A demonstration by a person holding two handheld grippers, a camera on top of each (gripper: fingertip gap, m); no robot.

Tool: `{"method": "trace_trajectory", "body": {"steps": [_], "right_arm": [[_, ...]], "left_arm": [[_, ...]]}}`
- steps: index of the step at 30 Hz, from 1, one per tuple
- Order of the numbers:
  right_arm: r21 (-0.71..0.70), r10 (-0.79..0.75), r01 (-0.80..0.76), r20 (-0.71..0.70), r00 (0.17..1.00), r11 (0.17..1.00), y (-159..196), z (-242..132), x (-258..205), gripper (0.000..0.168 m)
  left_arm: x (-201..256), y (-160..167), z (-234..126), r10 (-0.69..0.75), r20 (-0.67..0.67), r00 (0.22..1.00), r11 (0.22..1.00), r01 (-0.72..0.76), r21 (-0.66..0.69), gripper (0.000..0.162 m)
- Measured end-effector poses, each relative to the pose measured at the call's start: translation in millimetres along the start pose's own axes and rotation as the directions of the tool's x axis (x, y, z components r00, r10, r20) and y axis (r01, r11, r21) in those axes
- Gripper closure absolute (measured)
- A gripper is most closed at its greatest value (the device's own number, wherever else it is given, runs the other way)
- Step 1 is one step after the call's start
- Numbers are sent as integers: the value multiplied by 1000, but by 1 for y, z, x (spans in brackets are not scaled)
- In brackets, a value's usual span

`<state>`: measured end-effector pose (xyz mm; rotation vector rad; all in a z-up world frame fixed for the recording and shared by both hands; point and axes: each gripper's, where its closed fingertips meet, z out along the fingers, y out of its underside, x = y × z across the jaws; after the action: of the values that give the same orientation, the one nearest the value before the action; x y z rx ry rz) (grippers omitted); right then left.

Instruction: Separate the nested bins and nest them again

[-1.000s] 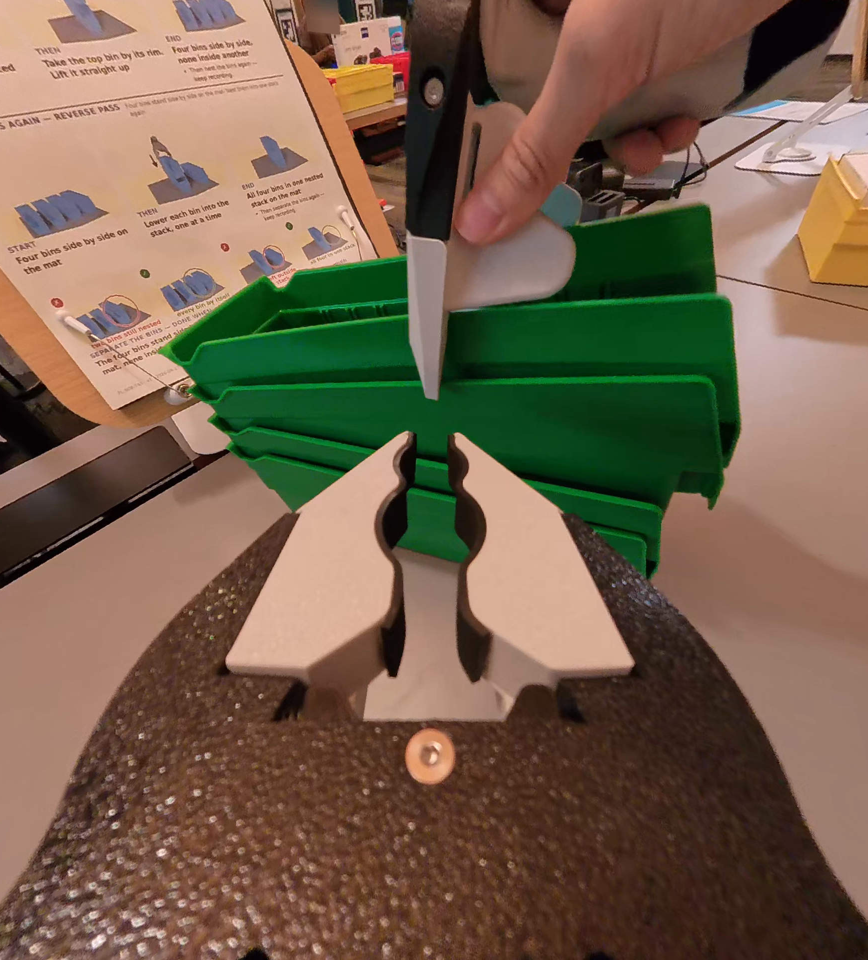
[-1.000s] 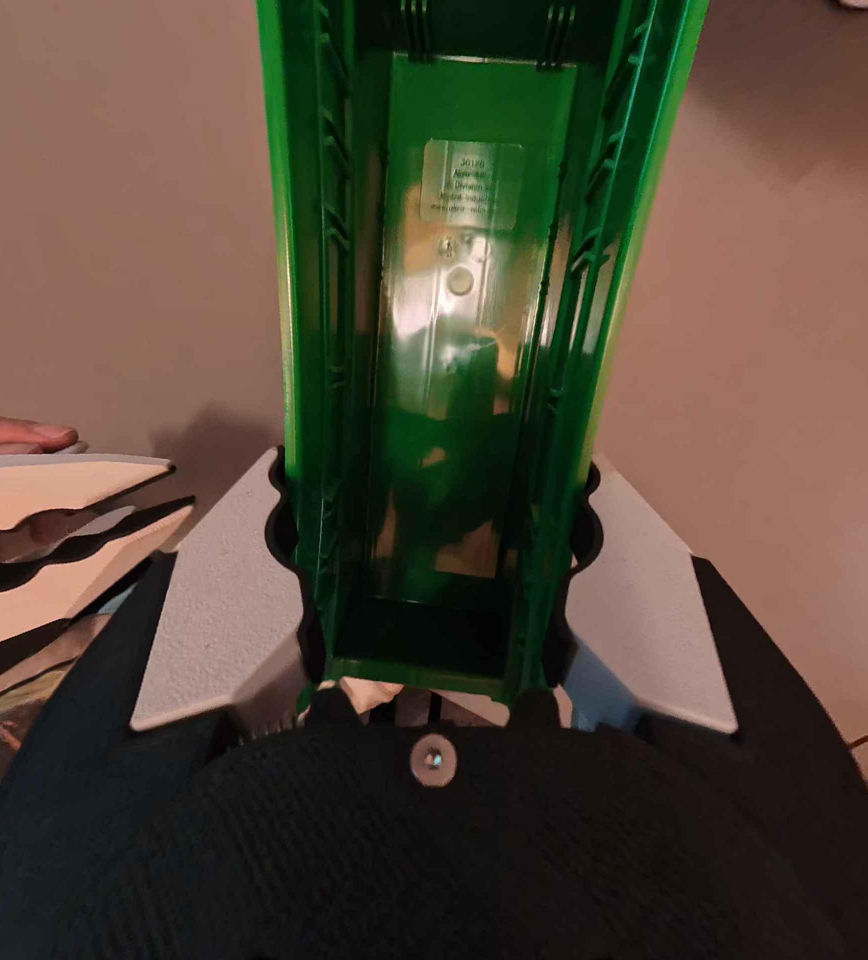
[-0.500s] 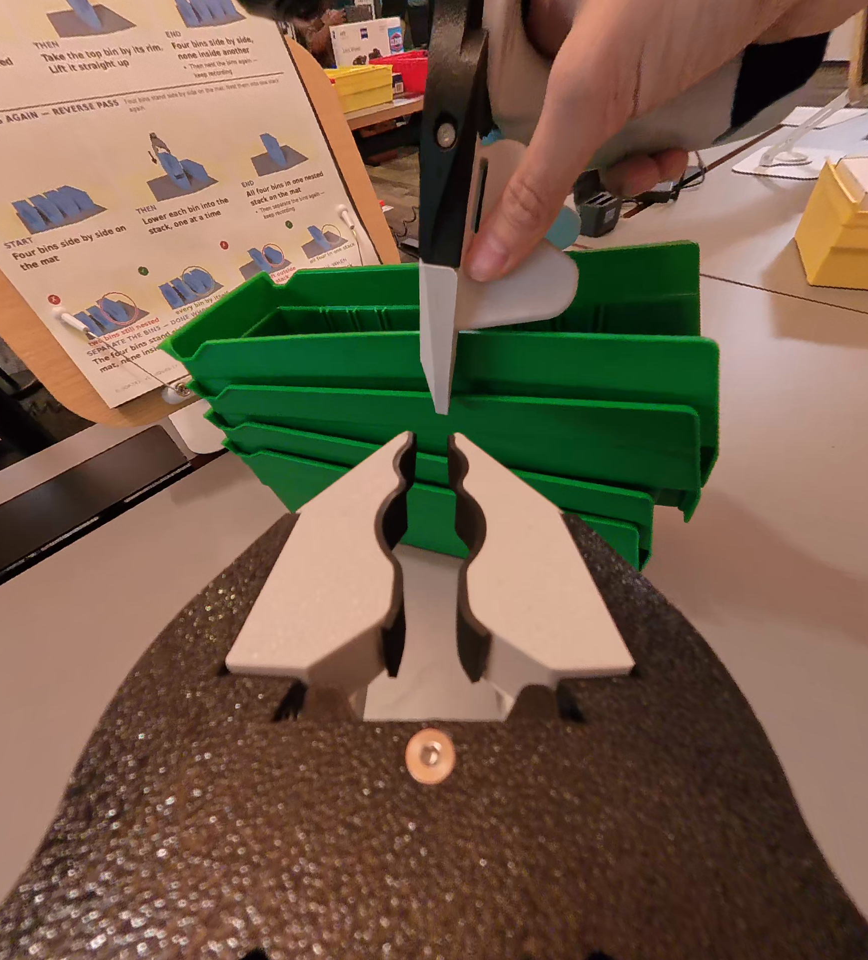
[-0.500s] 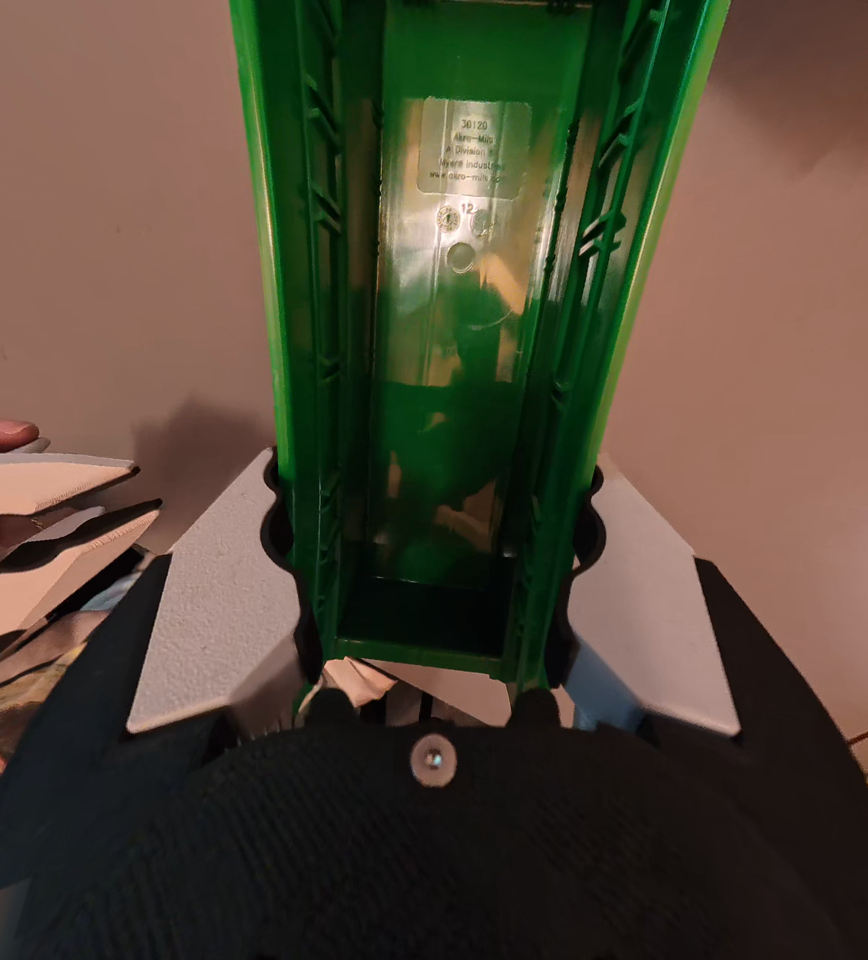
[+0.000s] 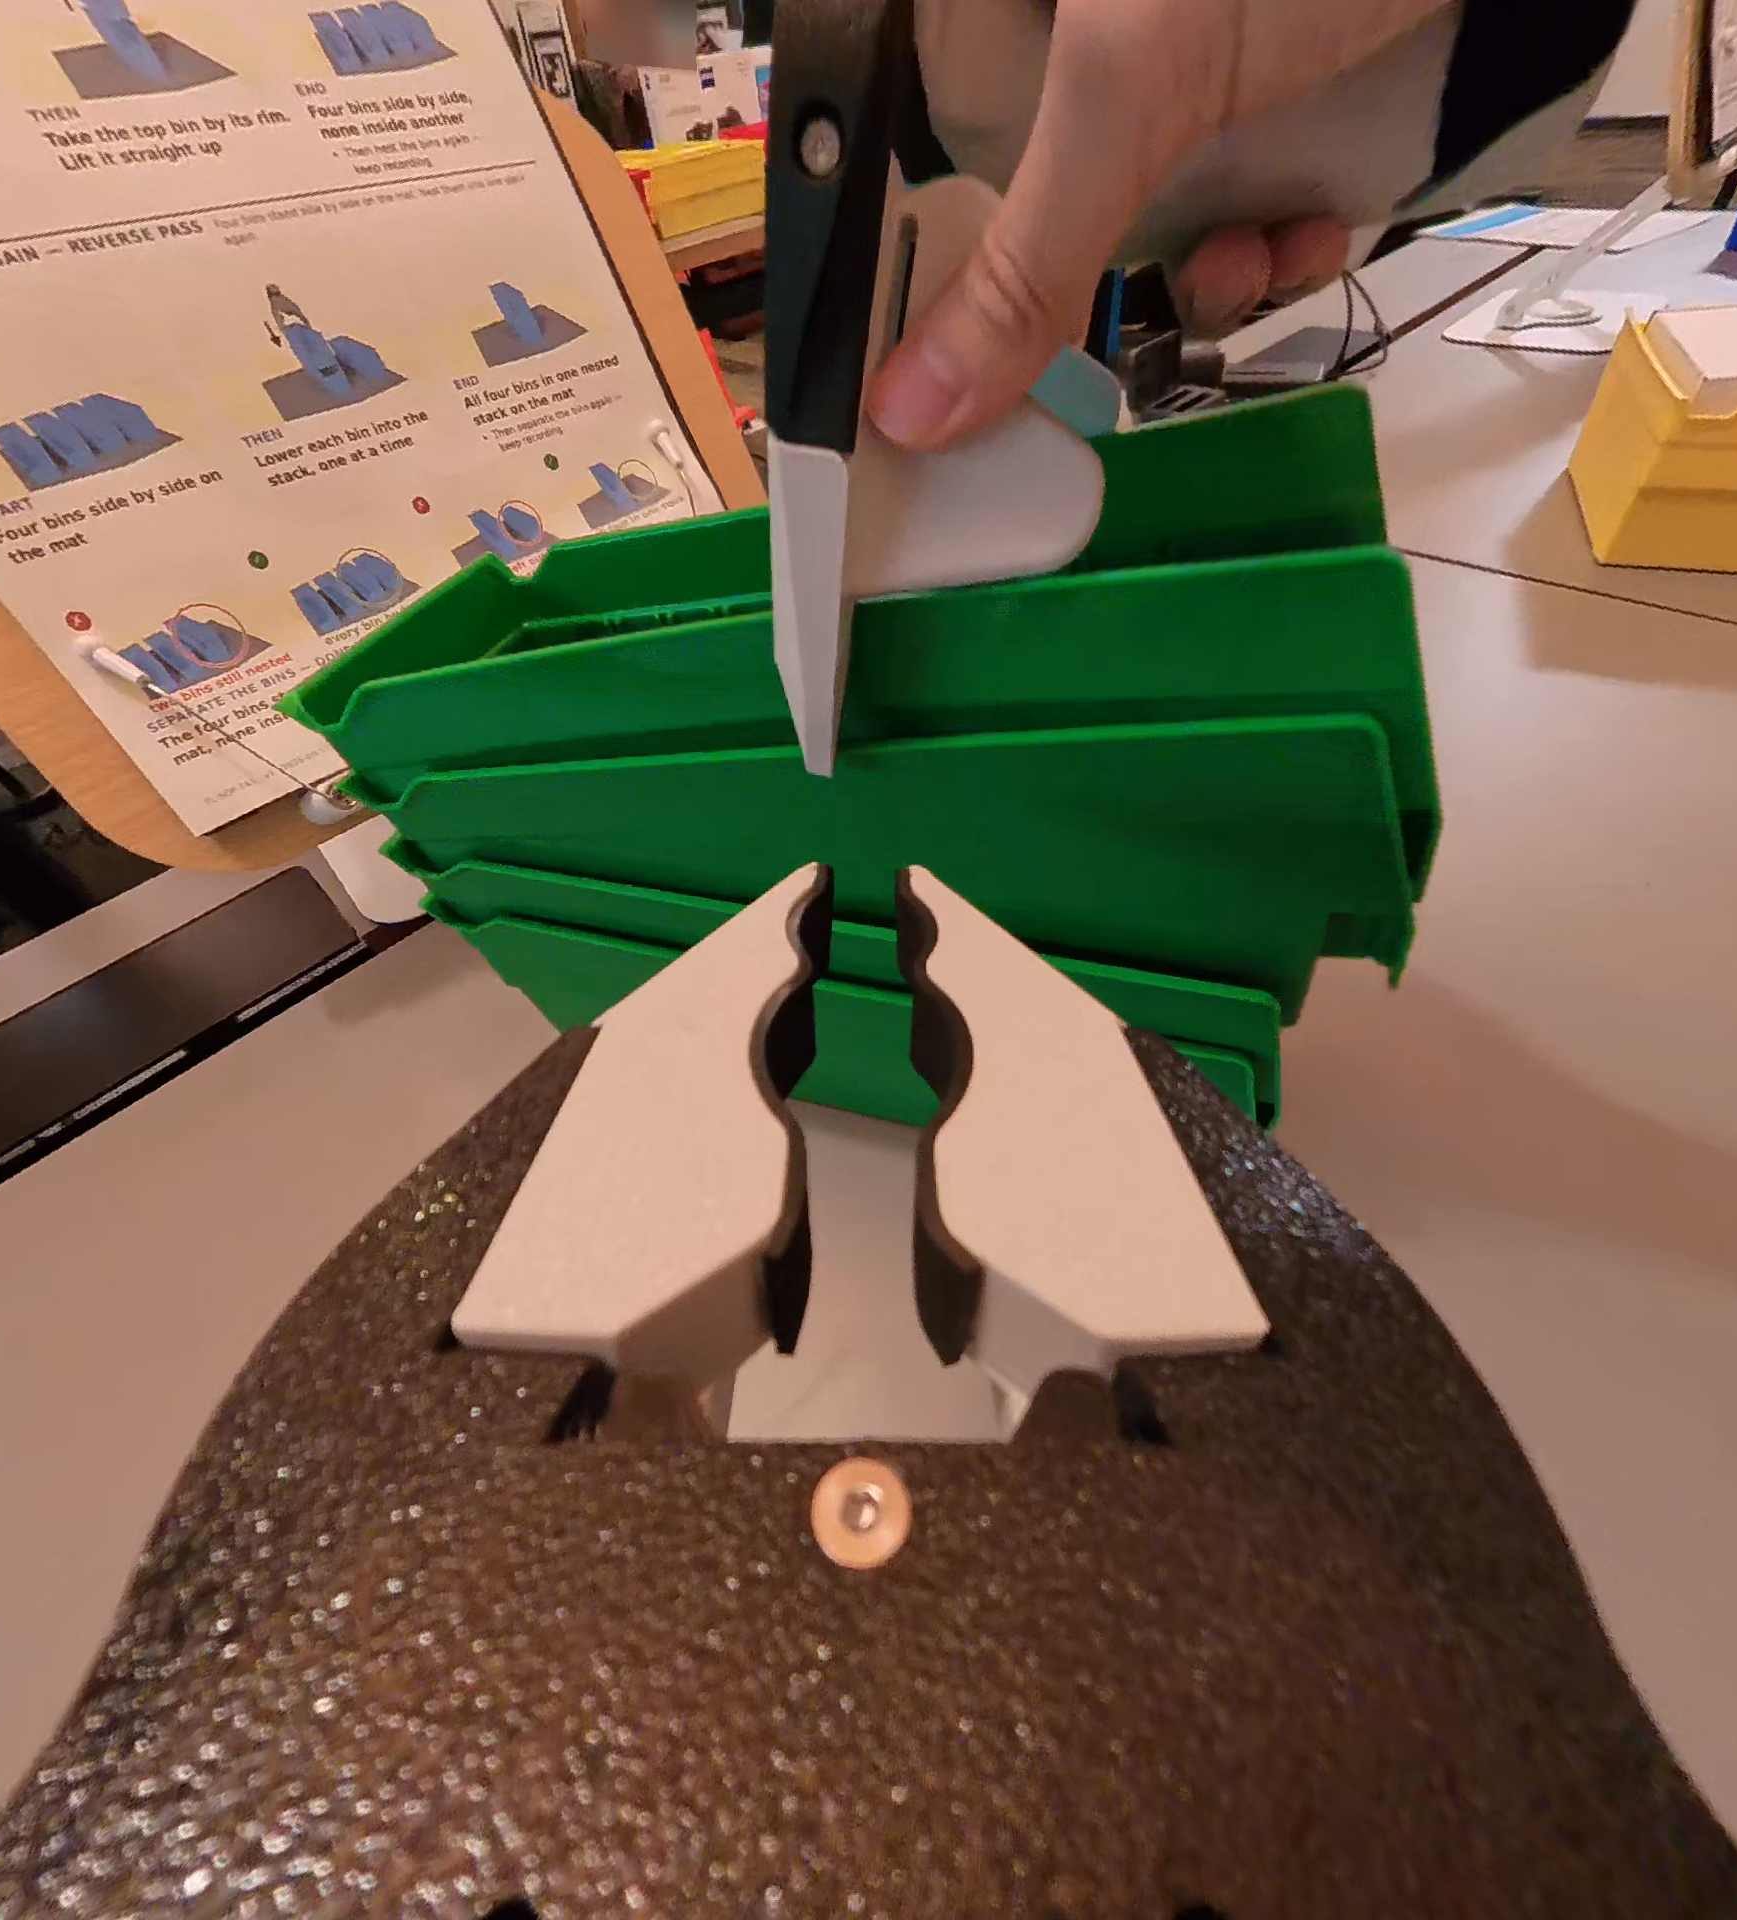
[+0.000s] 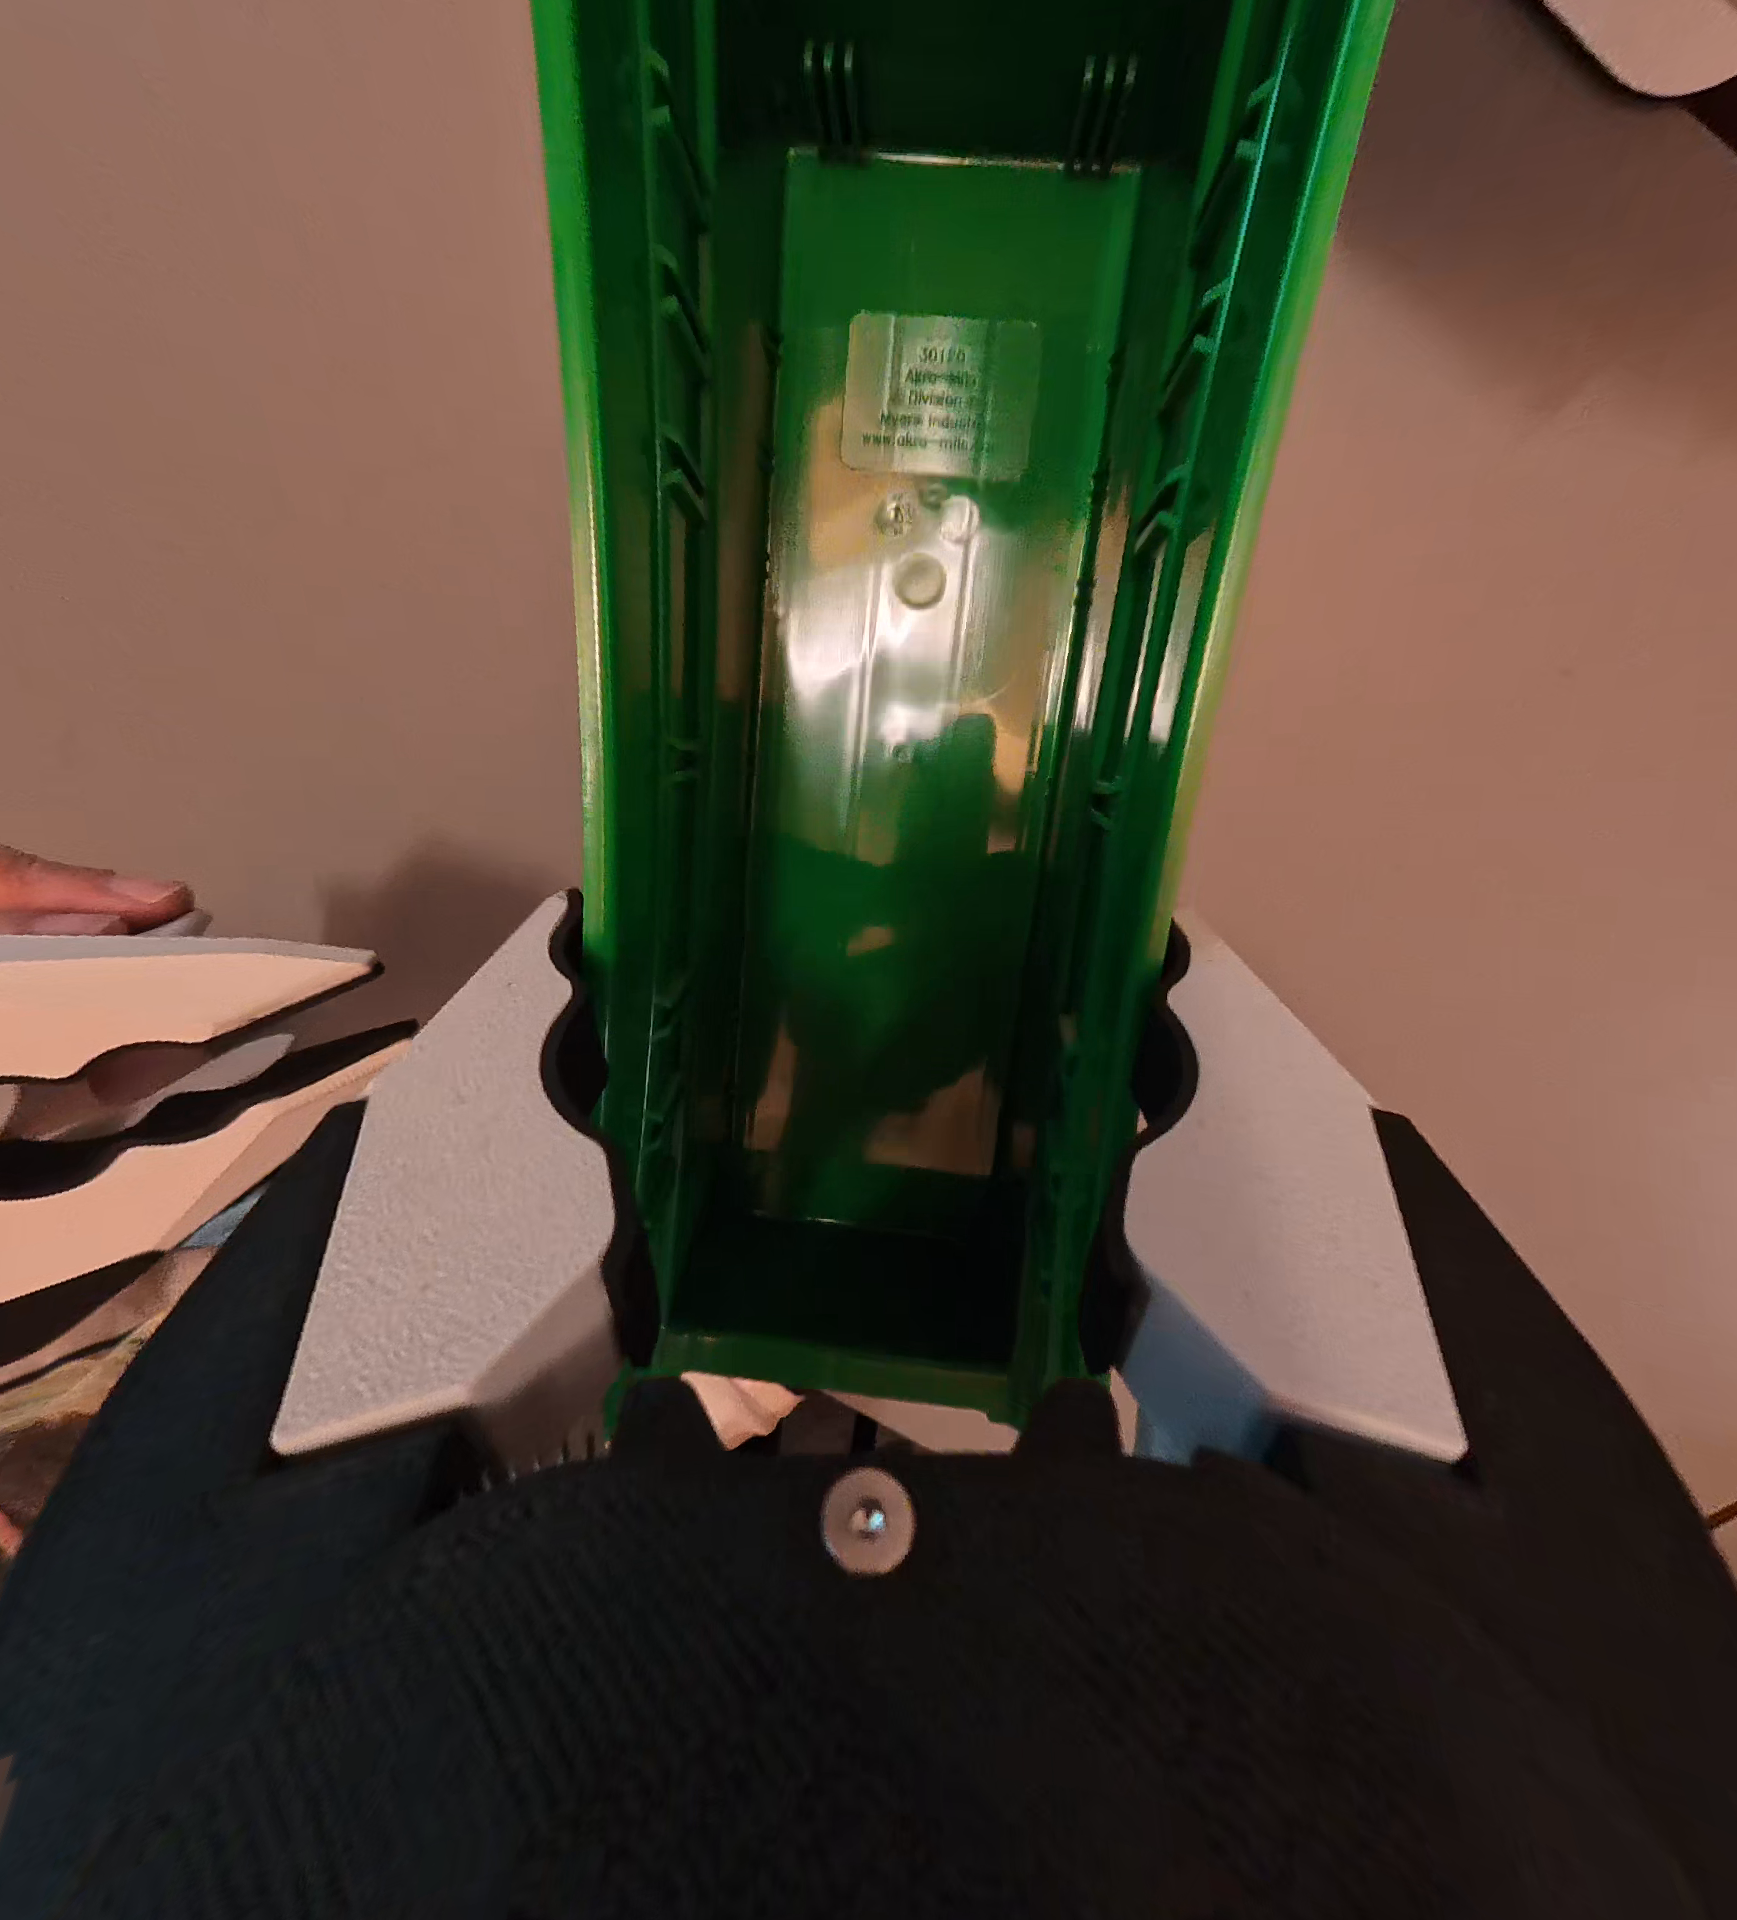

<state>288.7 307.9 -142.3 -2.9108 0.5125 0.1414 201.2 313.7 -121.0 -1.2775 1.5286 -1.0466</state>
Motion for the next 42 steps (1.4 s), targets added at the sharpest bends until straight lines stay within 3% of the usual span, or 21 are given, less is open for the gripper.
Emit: {"method": "trace_trajectory", "body": {"steps": [26, 34, 42], "right_arm": [[35, -19, 18, 21, 1000, 999, -3, 1, 2, 65], [46, -9, 9, -1, 1000, 999, -5, 2, -1, 65], [52, 1, -1, -6, 1000, 999, -1, 8, -1, 66]], "left_arm": [[-5, 2, 2, -25, 12, 1000, 1000, 25, 2, 152], [35, -13, 18, -4, -49, 999, 996, 8, 85, 162], [47, -20, 29, 30, 15, 999, 986, -32, 162, 162]]}}
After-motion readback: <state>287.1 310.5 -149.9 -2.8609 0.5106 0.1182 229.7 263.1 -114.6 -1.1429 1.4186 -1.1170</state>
